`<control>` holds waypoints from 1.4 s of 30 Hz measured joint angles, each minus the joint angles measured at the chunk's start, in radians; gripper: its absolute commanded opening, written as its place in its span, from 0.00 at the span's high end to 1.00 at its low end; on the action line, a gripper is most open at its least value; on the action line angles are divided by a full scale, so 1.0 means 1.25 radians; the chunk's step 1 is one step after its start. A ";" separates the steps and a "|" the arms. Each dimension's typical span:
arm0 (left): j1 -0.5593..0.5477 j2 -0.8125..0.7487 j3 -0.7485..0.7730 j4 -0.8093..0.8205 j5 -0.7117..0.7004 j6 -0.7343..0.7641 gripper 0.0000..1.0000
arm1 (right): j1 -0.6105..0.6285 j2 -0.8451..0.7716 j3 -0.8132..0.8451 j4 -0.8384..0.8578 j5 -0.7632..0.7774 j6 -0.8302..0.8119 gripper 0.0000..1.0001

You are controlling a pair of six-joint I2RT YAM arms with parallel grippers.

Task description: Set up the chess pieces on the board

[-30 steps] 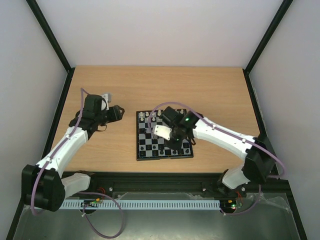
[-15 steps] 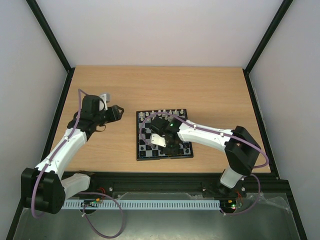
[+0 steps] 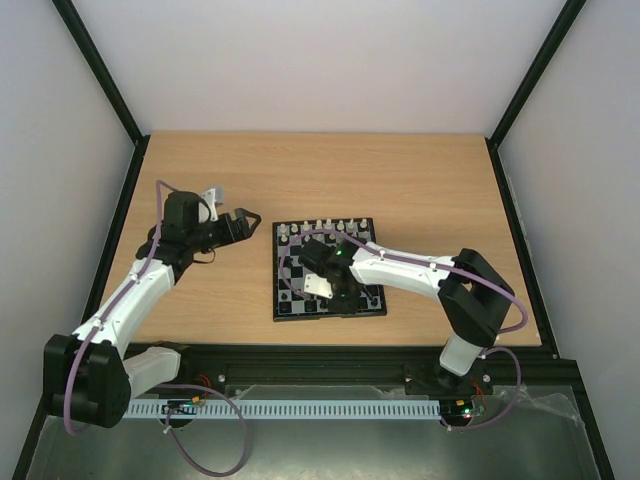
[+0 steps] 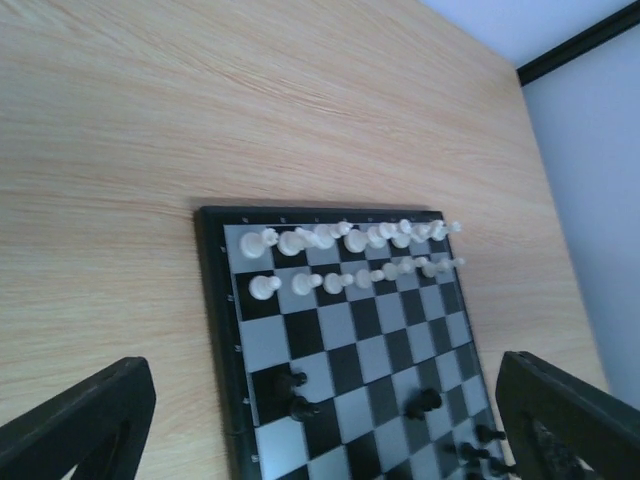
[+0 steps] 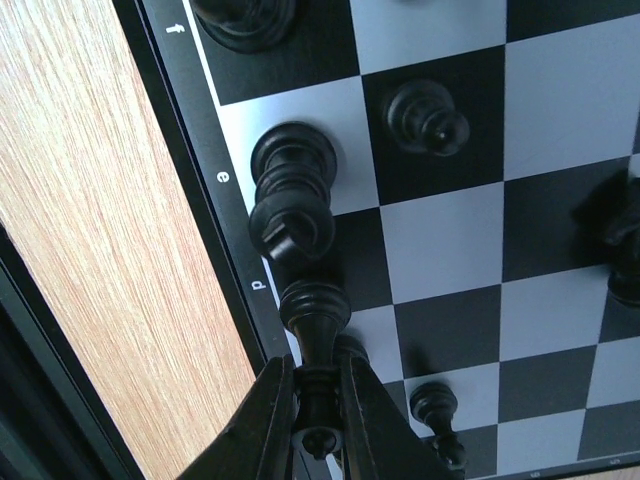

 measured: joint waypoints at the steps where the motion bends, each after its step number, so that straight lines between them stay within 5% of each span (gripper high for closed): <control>1: 0.000 0.000 -0.003 0.007 0.014 -0.015 0.01 | 0.000 0.003 0.000 0.001 -0.002 0.000 0.92; 12: -0.001 -0.038 0.050 -0.016 0.053 -0.235 0.01 | 0.000 0.022 0.009 0.012 -0.034 0.009 0.88; 21: -0.042 -0.036 0.223 -0.150 0.007 -0.360 0.01 | 0.000 0.027 0.018 0.025 -0.053 0.030 0.50; 30: -0.064 -0.028 0.354 -0.271 0.023 -0.438 0.01 | -0.089 -0.055 0.069 0.015 -0.201 0.037 0.46; 42: -0.101 0.003 0.419 -0.229 0.099 -0.475 0.01 | -0.138 -0.056 0.113 0.016 -0.271 0.048 0.46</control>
